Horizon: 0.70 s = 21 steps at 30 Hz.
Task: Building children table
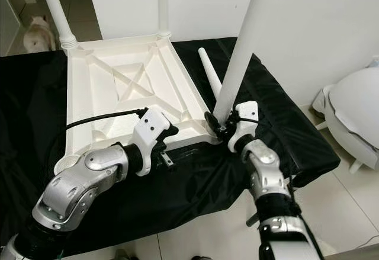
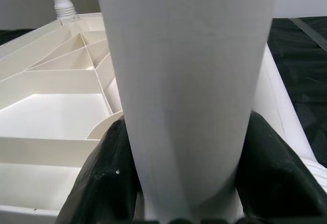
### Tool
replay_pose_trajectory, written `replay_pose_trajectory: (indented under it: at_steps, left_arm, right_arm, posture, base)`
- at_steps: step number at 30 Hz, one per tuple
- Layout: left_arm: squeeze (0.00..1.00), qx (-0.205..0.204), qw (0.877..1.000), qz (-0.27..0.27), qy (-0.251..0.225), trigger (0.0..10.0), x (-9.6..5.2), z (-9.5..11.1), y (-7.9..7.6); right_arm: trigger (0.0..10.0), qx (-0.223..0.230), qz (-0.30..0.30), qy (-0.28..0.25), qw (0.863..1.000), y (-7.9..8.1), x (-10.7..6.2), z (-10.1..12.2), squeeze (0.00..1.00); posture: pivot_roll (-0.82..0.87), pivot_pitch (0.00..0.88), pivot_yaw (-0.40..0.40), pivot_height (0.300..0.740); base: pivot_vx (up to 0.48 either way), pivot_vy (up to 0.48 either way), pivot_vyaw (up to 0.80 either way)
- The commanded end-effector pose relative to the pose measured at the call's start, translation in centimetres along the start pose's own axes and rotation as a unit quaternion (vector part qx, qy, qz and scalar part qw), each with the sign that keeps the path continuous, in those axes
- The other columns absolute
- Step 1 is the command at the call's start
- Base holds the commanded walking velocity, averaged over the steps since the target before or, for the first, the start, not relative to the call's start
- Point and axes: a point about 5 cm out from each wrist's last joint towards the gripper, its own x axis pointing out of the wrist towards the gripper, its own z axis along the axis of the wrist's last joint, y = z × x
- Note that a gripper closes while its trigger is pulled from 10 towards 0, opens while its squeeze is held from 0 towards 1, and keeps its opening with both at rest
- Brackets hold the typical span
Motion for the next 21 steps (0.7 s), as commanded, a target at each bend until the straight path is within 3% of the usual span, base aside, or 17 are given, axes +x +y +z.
replay_pose_trajectory:
  at_steps: [1, 7, 9, 10, 12, 17, 21]
  left_arm:
    - [0.00, -0.003, 1.000, -0.004, 0.007, 10.0, 0.2, -0.3, -0.3]
    - [0.00, -0.004, 1.000, -0.006, 0.008, 10.0, 0.2, -0.4, -0.4]
    - [0.00, -0.005, 1.000, -0.007, 0.007, 10.0, 0.3, -0.4, -0.4]
    - [0.00, -0.005, 1.000, -0.007, 0.007, 10.0, 0.3, -0.4, -0.4]
    - [0.00, -0.004, 1.000, -0.011, 0.006, 10.0, 0.4, -0.4, -0.5]
    - [0.00, -0.003, 1.000, -0.013, 0.006, 10.0, 0.4, -0.4, -0.5]
    - [0.00, -0.002, 1.000, -0.016, 0.005, 10.0, 0.5, -0.3, -0.5]
  right_arm:
    - [10.0, 0.001, -0.012, 0.013, 1.000, 0.6, 0.1, -0.4, 0.00]
    - [10.0, 0.004, -0.092, 0.004, 0.996, 1.3, 0.1, 0.1, 0.00]
    - [10.0, 0.018, -0.154, 0.000, 0.988, 1.6, -0.1, 0.2, 0.00]
    - [10.0, 0.018, -0.154, 0.000, 0.988, 1.6, -0.1, 0.2, 0.00]
    - [10.0, 0.013, -0.212, -0.005, 0.977, 2.8, -0.3, 0.4, 0.00]
    - [10.0, 0.017, -0.244, -0.004, 0.970, 3.7, -0.4, 0.2, 0.00]
    - [10.0, 0.027, -0.223, 0.000, 0.975, 5.3, 0.1, 0.2, 0.00]
  posture:
    - [-0.02, 0.081, -0.013, 0.740]
    - [-0.02, 0.078, -0.014, 0.740]
    - [-0.02, 0.071, -0.016, 0.740]
    - [-0.02, 0.071, -0.016, 0.740]
    - [-0.03, 0.065, -0.016, 0.740]
    - [-0.03, 0.061, -0.016, 0.740]
    - [-0.03, 0.053, -0.013, 0.740]
  base:
    - [0.000, 0.000, 0.00]
    - [0.000, 0.000, 0.00]
    - [0.000, 0.000, 0.00]
    - [0.000, 0.000, 0.00]
    - [0.000, 0.000, 0.00]
    - [0.000, 0.000, 0.00]
    - [0.000, 0.000, 0.00]
